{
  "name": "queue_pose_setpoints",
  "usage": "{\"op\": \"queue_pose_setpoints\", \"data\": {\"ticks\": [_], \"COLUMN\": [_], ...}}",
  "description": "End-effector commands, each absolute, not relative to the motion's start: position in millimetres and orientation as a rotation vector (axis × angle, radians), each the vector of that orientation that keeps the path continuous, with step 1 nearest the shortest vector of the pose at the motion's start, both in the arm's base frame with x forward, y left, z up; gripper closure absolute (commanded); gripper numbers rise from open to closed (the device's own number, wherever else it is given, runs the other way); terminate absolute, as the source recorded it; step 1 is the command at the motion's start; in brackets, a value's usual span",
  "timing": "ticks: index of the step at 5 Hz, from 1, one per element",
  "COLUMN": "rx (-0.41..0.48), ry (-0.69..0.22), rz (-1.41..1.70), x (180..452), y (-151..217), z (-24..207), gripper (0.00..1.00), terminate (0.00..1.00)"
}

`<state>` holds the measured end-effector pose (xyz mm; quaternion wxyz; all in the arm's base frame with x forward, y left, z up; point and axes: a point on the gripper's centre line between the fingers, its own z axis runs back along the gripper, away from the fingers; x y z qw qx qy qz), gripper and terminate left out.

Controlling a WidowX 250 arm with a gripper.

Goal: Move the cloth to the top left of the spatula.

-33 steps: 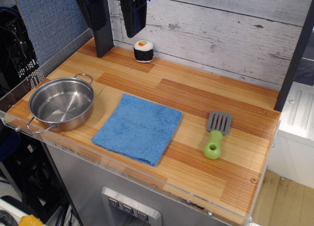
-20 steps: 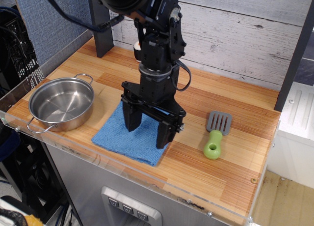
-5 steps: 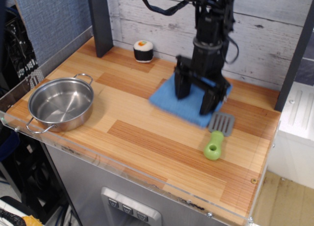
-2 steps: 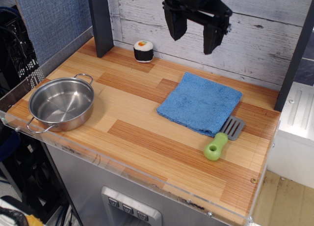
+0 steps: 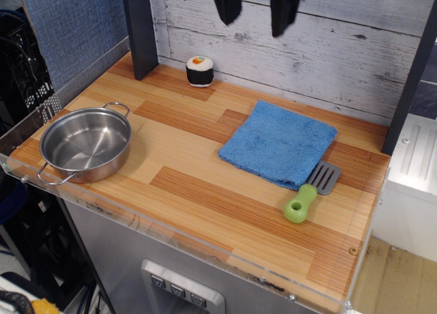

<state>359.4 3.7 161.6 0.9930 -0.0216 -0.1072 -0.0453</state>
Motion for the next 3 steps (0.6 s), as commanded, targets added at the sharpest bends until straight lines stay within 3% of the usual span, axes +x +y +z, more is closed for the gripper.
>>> {"op": "queue_pose_setpoints", "data": {"ticks": [1,2,3], "rx": [-0.078,-0.078,-0.078], "ry": [-0.223,-0.223,-0.223], "rz": [-0.065,-0.065,-0.065], "x": [340.3,340.3,340.3], "y": [12.9,12.9,12.9], "z": [182.7,182.7,182.7], "gripper": [0.00,0.00,0.00], "terminate": [0.00,0.00,1.00]}}
